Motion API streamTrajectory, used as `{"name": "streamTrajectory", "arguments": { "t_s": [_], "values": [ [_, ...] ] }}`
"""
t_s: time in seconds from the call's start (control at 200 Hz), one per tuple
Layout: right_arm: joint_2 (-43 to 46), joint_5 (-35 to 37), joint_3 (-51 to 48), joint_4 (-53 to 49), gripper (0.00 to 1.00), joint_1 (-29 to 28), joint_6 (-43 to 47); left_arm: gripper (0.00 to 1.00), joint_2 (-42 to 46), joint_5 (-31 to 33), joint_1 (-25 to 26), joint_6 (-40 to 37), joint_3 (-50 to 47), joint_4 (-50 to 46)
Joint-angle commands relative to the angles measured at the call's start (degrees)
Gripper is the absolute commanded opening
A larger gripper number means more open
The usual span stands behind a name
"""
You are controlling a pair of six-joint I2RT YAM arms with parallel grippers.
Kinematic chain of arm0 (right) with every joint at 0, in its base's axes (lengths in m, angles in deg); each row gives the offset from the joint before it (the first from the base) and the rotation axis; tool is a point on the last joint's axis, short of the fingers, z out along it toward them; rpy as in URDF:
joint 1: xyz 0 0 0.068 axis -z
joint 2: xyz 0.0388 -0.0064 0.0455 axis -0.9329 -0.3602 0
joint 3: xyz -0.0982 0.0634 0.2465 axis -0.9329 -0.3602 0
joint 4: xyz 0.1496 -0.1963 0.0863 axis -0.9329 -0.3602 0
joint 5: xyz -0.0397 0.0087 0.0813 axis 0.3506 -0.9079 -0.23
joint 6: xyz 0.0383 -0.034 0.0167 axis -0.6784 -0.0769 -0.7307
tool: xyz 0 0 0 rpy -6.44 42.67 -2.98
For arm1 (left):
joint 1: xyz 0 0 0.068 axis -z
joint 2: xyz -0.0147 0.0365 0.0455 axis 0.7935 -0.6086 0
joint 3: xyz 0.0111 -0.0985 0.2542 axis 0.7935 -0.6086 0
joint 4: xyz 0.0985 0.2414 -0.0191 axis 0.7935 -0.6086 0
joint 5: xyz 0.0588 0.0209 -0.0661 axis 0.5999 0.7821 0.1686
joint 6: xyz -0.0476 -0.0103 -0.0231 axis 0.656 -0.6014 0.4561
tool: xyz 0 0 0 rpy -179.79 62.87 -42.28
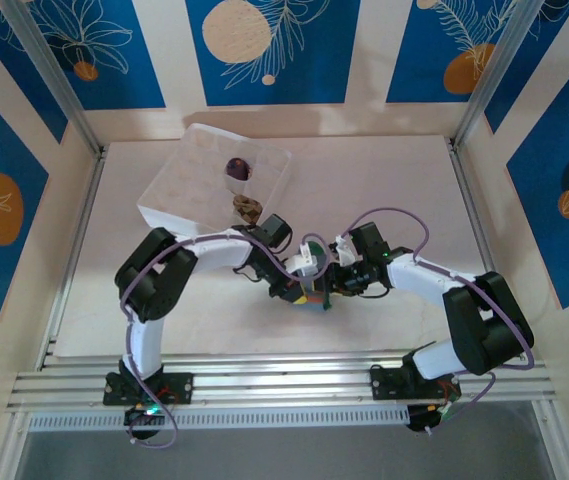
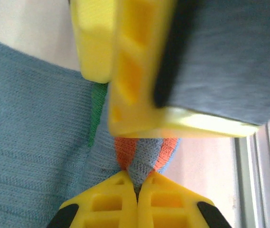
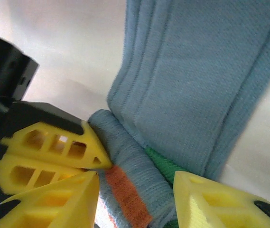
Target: Roll the socks
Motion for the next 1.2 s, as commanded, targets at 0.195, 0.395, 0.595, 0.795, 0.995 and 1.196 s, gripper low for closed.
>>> {"name": "streamTrajectory", "arguments": {
  "t_s": [0.195, 0.395, 0.595, 0.795, 0.995, 1.196],
  "values": [
    [-3.4, -1.9, -0.8, -0.1, 0.42, -0.9, -0.1, 0.0, -7.1, -1.1, -1.6, 9.9, 3.5, -6.0],
    [-7.7, 4.3, 1.8, -6.9, 0.13, -0.9, -2.2, 0.05, -4.4, 1.0, -1.6, 8.5, 0.1, -1.4],
    [-10.5, 5.9, 3.3, -9.7, 0.04, -1.1, -2.6, 0.25, 6.4, 2.3, -1.5, 2.2, -9.5, 9.6],
    [-13.0, 5.0, 5.3, -10.8, 0.02, -1.6, -1.8, 0.34, 17.4, 4.1, -1.2, -1.8, -21.2, 28.0],
    [-16.0, 4.5, 7.5, -12.9, 0.01, -1.9, -1.0, 0.45, 23.3, 17.0, 3.8, -12.2, -30.1, 40.8],
    [-17.7, 3.9, 8.5, -13.8, 0.01, -2.3, -0.7, 0.54, 22.4, 29.5, 9.6, -21.7, -34.6, 49.7]
  ]
}}
